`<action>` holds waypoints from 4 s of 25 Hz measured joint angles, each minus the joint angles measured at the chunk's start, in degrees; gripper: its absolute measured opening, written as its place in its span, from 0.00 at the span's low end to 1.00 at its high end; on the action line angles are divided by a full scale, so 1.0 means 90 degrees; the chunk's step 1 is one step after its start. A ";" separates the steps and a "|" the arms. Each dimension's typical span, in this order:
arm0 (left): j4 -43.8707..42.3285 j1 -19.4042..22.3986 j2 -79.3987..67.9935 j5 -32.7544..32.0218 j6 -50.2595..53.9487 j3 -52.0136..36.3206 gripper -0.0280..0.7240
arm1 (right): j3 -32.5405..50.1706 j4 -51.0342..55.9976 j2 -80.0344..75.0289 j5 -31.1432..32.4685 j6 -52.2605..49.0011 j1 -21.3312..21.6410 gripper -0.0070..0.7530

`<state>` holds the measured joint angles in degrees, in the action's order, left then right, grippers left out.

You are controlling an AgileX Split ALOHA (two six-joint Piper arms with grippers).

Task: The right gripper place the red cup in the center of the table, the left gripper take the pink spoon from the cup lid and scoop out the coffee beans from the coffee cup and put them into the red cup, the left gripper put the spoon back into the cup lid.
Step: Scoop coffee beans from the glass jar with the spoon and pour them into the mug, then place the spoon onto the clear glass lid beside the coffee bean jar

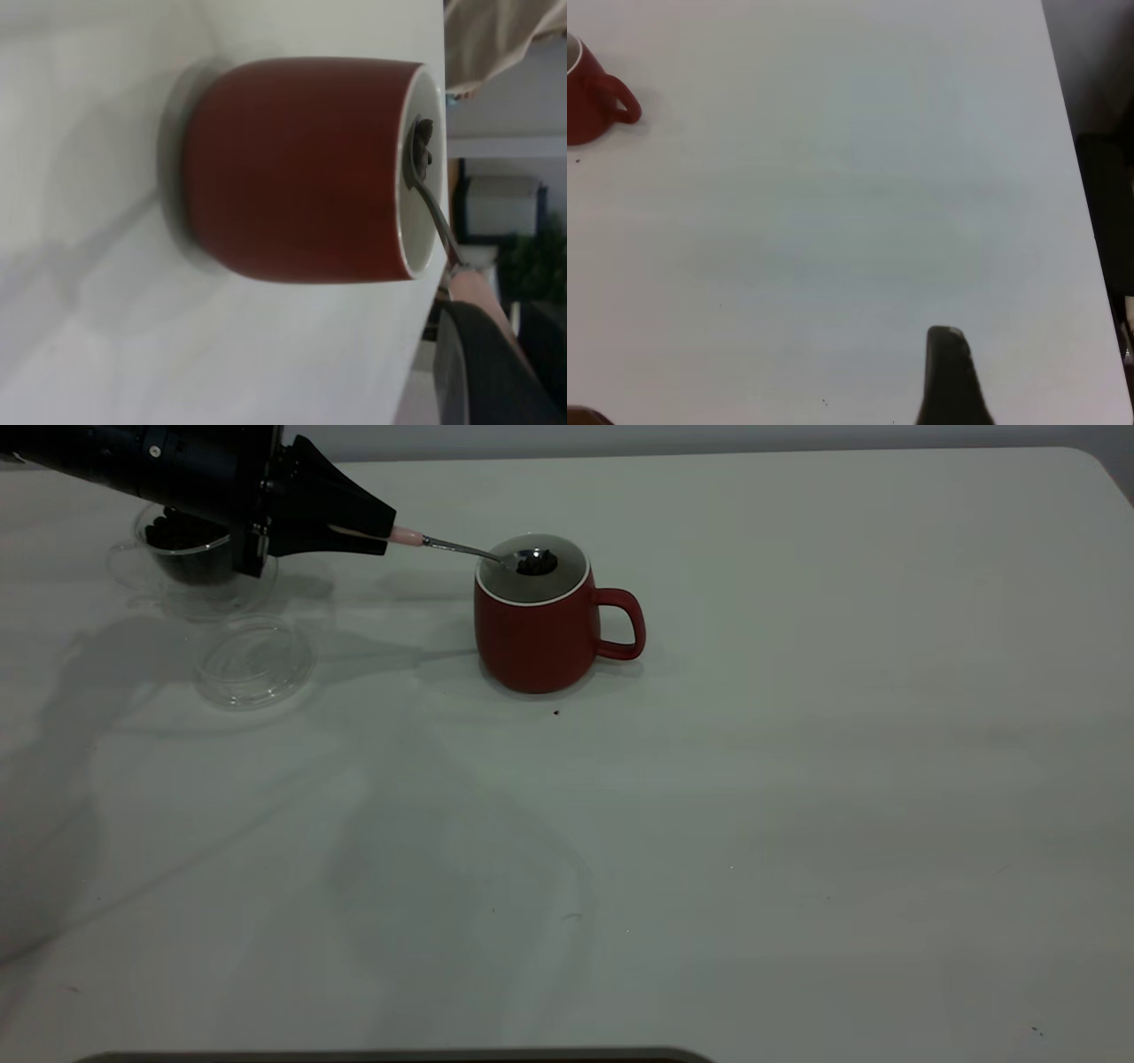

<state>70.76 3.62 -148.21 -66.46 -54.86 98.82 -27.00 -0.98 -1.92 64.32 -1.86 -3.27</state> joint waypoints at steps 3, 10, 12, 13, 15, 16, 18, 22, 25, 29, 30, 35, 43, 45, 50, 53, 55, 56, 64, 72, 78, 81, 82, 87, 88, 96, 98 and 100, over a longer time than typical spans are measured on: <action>0.0006 -0.0001 0.0000 0.0006 -0.0737 0.0000 0.20 | 0.0000 0.0000 0.0000 0.0000 0.0000 0.0000 0.71; 0.0006 -0.0001 0.0000 0.0006 -0.3654 0.0000 0.20 | 0.0000 0.0000 0.0000 0.0000 0.0000 0.0000 0.71; 0.0006 -0.0001 0.0000 0.0006 -0.4269 0.0000 0.20 | 0.0000 0.0000 0.0000 0.0000 0.0000 0.0000 0.71; 0.0006 -0.0001 0.0000 0.0006 -0.4492 0.0000 0.20 | 0.0000 0.0000 0.0000 0.0000 0.0000 0.0000 0.71; 0.0006 -0.0001 0.0000 0.0006 -0.4700 0.0000 0.20 | 0.0000 0.0000 0.0000 0.0000 0.0000 0.0000 0.71; 0.0006 -0.0001 0.0000 0.0006 -0.4729 0.0000 0.20 | 0.0000 0.0000 0.0000 0.0000 0.0000 0.0000 0.71; 0.0006 -0.0001 0.0000 0.0006 -0.4716 0.0000 0.20 | 0.0000 0.0000 0.0000 0.0000 0.0000 0.0000 0.71; 0.0000 0.0030 0.0192 0.0006 -0.4243 0.0000 0.20 | 0.0000 0.0000 0.0000 0.0000 0.0000 0.0000 0.71; -0.0037 0.0109 0.0615 0.0006 -0.3556 0.0000 0.20 | 0.0000 0.0000 0.0000 0.0000 0.0000 0.0000 0.71; -0.0413 0.0338 0.1377 -0.0007 -0.2261 0.0000 0.20 | 0.0000 0.0000 0.0000 0.0000 0.0000 0.0000 0.71; -0.0597 0.0419 0.1576 -0.0032 -0.1958 0.0000 0.20 | 0.0000 0.0000 0.0000 0.0000 0.0000 0.0000 0.71; -0.1490 0.0959 0.2321 -0.0063 -0.0440 -0.0067 0.20 | 0.0000 0.0000 0.0000 0.0000 0.0000 0.0000 0.71; -0.1832 0.2059 0.2494 -0.0063 -0.0518 -0.1537 0.20 | 0.0000 0.0000 0.0000 0.0000 0.0000 0.0000 0.71; -0.1810 0.2293 0.2309 -0.0063 -0.0780 -0.1855 0.20 | 0.0000 0.0000 0.0000 0.0000 0.0000 0.0000 0.71; -0.1286 0.2663 0.1666 -0.0013 -0.1033 -0.2016 0.20 | 0.0000 0.0000 0.0000 0.0000 0.0000 0.0000 0.71; -0.1158 0.2694 0.1306 0.0007 -0.1226 -0.2016 0.20 | 0.0000 0.0000 0.0000 0.0000 0.0000 0.0000 0.71; -0.1089 0.2694 0.1063 0.0132 -0.1269 -0.2016 0.20 | 0.0000 0.0000 0.0000 0.0000 0.0000 0.0000 0.71; -0.1026 0.2694 0.0968 0.0242 -0.1297 -0.2021 0.20 | 0.0000 0.0000 0.0000 0.0000 0.0000 0.0000 0.71; -0.0419 0.2694 0.0574 0.0811 -0.1754 -0.2021 0.20 | 0.0000 0.0000 0.0000 0.0000 0.0000 0.0000 0.71; -0.0413 0.2694 0.0568 0.1284 -0.1799 -0.2021 0.20 | 0.0000 0.0000 0.0000 0.0000 0.0000 0.0000 0.71; -0.0391 0.2694 0.0392 0.1301 -0.1506 -0.2021 0.20 | 0.0000 0.0000 0.0000 0.0000 0.0000 0.0000 0.71; -0.0346 0.2694 0.0219 0.1178 -0.1320 -0.2021 0.20 | 0.0000 0.0000 0.0000 0.0000 0.0000 0.0000 0.71; -0.0332 0.2694 0.0186 0.1142 -0.1301 -0.2021 0.20 | 0.0000 0.0000 0.0000 0.0000 0.0000 0.0000 0.71; -0.0304 0.2694 0.0128 0.1097 -0.1268 -0.2021 0.22 | 0.0000 0.0000 0.0000 0.0000 0.0000 0.0000 0.71; -0.0304 0.2694 0.0128 0.1111 -0.1268 -0.2021 0.24 | 0.0000 0.0000 0.0000 0.0000 0.0000 0.0000 0.71; -0.0319 0.2694 0.0123 0.1236 -0.1247 -0.2021 0.53 | 0.0000 0.0000 0.0000 0.0000 0.0000 0.0000 0.71; -0.0319 0.2694 0.0123 0.1280 -0.1247 -0.2021 0.59 | 0.0000 0.0000 0.0000 0.0000 0.0000 0.0000 0.71; -0.0305 0.2694 0.0123 0.1313 -0.1239 -0.2021 0.60 | 0.0000 0.0000 0.0000 0.0000 0.0002 0.0000 0.71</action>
<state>68.01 27.87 -147.11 -54.64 -66.01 80.64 -27.00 -0.98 -1.92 64.32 -1.85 -3.27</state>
